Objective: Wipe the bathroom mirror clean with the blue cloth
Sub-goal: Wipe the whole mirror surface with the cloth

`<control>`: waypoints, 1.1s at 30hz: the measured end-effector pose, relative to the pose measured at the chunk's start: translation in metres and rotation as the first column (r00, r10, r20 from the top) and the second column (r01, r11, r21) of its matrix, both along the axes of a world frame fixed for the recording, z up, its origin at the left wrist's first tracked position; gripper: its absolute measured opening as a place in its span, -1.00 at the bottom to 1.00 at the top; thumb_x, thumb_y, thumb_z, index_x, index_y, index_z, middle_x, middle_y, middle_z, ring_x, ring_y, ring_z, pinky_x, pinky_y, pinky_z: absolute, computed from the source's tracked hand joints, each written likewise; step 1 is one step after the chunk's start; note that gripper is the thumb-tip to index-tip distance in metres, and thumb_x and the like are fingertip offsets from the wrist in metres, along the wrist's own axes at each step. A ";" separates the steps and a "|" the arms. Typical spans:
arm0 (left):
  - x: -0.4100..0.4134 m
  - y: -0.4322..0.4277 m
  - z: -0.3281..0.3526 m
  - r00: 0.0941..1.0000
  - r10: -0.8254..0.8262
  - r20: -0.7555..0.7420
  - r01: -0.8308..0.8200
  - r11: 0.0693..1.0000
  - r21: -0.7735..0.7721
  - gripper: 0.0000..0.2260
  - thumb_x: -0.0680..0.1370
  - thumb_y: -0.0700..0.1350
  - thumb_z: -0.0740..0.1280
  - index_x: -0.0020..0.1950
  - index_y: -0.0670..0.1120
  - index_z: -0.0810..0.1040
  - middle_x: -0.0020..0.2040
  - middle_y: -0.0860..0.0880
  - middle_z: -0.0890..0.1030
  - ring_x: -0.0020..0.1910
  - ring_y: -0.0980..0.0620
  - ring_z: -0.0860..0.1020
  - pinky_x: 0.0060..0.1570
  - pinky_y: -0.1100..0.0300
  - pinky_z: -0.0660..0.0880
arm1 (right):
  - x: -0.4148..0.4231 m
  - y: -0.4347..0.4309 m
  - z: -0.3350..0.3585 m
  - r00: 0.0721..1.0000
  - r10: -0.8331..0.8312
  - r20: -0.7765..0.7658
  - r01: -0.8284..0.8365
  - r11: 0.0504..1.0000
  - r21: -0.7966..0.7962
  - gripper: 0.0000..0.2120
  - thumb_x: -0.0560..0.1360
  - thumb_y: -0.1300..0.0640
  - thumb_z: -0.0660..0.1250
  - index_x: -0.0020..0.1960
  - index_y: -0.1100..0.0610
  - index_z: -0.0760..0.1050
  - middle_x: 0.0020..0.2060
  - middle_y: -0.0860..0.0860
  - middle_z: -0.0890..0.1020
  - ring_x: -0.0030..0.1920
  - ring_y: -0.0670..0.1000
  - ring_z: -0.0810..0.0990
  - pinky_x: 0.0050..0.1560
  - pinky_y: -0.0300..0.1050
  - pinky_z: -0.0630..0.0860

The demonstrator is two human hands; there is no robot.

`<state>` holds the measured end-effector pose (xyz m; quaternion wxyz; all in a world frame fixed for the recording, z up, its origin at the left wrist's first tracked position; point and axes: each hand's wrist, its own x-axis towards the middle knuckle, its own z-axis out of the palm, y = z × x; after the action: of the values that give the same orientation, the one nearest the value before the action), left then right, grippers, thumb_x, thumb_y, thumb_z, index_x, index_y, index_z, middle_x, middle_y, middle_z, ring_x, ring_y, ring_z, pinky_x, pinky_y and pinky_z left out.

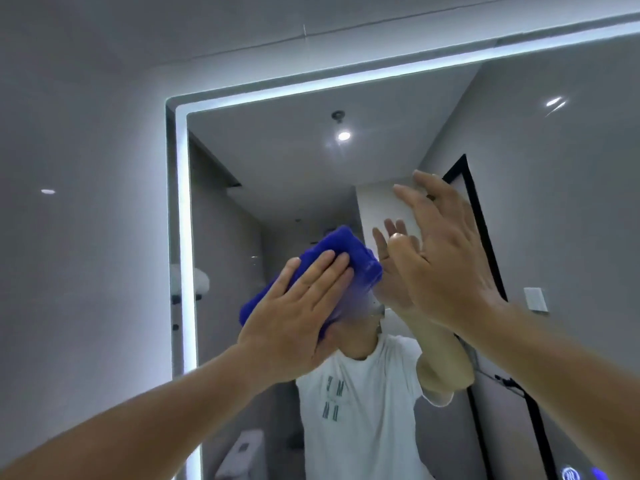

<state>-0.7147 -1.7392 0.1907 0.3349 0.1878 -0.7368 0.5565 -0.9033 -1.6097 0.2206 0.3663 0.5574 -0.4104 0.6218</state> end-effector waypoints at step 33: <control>-0.036 0.008 -0.010 0.945 -0.036 -0.325 0.070 0.993 0.093 -0.43 0.64 0.04 -0.01 0.62 -0.11 0.01 0.63 -0.07 0.03 0.60 -0.06 -0.02 0.55 -0.13 -0.01 | -0.002 0.008 -0.095 0.989 -0.136 0.061 0.114 0.951 0.286 -0.39 0.42 -0.05 0.05 0.43 0.10 0.33 0.48 0.00 0.21 0.50 0.02 0.11 0.44 0.15 0.20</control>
<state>-0.7502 -1.7312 0.1810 0.4556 0.2735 -0.7046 0.4702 -0.9052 -1.6019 0.1255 0.3051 0.5513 -0.5436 0.5545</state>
